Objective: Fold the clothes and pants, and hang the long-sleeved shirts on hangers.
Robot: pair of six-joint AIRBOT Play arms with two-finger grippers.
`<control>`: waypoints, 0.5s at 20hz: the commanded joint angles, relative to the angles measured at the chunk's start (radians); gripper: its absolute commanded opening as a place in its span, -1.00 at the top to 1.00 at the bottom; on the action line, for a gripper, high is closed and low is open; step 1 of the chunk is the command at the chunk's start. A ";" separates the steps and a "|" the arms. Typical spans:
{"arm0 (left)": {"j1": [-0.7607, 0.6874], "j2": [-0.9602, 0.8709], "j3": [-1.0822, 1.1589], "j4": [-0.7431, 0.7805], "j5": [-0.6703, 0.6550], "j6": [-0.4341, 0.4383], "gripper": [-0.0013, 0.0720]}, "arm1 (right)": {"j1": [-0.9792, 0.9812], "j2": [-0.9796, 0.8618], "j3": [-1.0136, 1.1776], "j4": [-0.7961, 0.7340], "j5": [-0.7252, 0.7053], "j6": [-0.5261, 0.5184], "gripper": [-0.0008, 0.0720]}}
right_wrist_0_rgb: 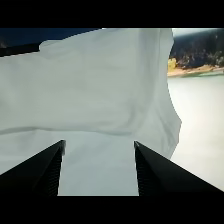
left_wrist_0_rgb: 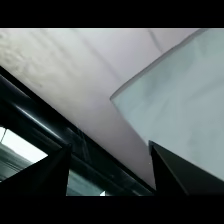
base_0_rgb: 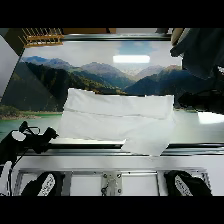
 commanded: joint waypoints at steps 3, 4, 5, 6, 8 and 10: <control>-0.118 -0.060 -0.026 -0.079 0.151 -0.043 -0.43 | 0.000 0.003 0.000 0.005 0.000 0.000 -0.31; -0.143 -0.094 -0.026 -0.105 0.158 -0.044 -0.43 | 0.000 0.003 0.000 0.004 0.000 0.000 -0.31; -0.167 -0.129 -0.023 -0.142 0.174 -0.043 -0.42 | 0.000 0.003 0.000 0.004 0.000 0.000 -0.31; -0.192 -0.158 -0.008 -0.153 0.185 -0.043 -0.43 | 0.000 0.003 0.000 0.005 0.000 0.001 -0.31; -0.241 -0.200 0.048 -0.143 0.187 -0.043 -0.42 | -0.001 0.003 0.000 0.004 0.002 0.004 -0.31; -0.273 -0.232 0.110 -0.142 0.189 -0.041 -0.42 | -0.001 0.003 0.000 0.005 0.012 0.004 -0.31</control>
